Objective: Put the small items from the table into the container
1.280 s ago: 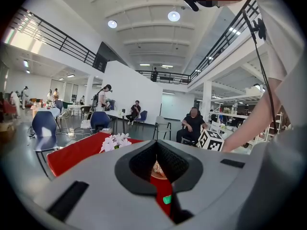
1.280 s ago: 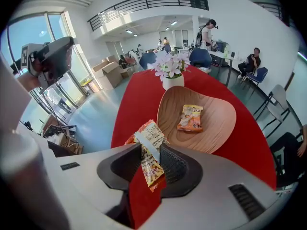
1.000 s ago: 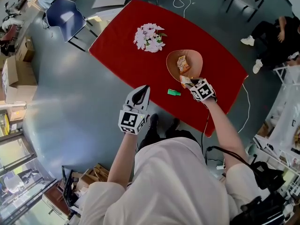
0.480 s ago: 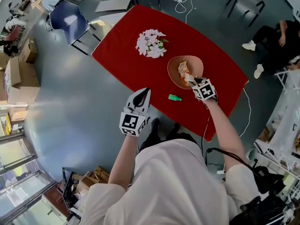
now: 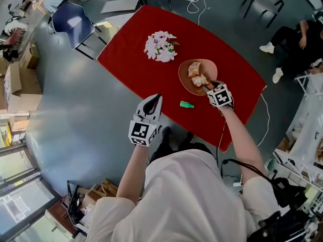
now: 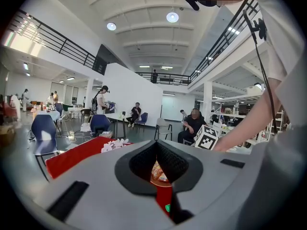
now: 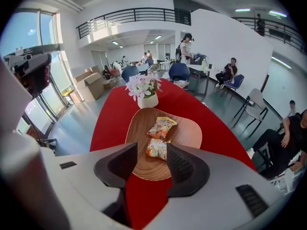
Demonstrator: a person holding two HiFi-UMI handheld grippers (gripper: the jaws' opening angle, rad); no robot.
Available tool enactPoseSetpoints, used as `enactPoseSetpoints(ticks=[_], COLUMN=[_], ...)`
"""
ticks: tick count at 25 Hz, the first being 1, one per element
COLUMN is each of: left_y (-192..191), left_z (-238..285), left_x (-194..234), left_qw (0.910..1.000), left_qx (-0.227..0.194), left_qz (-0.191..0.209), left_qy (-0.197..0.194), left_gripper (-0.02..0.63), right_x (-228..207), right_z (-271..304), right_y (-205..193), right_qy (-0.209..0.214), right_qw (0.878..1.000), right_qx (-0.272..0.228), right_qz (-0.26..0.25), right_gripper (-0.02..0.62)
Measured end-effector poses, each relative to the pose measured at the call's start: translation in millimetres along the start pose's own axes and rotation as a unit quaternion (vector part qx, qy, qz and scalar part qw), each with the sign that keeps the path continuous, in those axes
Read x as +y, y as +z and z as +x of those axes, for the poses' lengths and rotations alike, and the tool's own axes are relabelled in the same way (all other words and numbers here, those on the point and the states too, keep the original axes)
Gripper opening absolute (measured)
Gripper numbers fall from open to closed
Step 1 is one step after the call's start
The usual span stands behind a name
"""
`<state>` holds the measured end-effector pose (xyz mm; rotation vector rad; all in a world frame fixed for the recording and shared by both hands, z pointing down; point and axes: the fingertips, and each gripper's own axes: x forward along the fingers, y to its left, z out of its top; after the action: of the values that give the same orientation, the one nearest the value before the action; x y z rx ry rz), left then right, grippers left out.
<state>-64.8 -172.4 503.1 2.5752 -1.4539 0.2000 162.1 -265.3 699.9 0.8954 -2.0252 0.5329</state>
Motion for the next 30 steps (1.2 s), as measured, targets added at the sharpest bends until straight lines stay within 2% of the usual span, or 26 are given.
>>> enactPoseSetpoints(ticks=[13, 18, 30], left_y=[0, 6, 6], left_z=[0, -3, -8], left_x=[-13, -16, -17], left_qw=[0.9995, 0.9997, 0.9998], left_qx=[0.016, -0.009, -0.011], left_qz=[0.020, 0.008, 0.005], left_qy=[-0.019, -0.022, -0.016], left_gripper=[0.006, 0.006, 0.006], right_x=[4, 6, 10], right_z=[-8, -10, -13], right_y=[-4, -6, -9], right_qy=[0.004, 0.005, 0.006], right_qw=[1.000, 1.000, 1.000], right_qx=[-0.004, -0.006, -0.007], right_qz=[-0.004, -0.004, -0.006], right_gripper=[0.181, 0.181, 0.181])
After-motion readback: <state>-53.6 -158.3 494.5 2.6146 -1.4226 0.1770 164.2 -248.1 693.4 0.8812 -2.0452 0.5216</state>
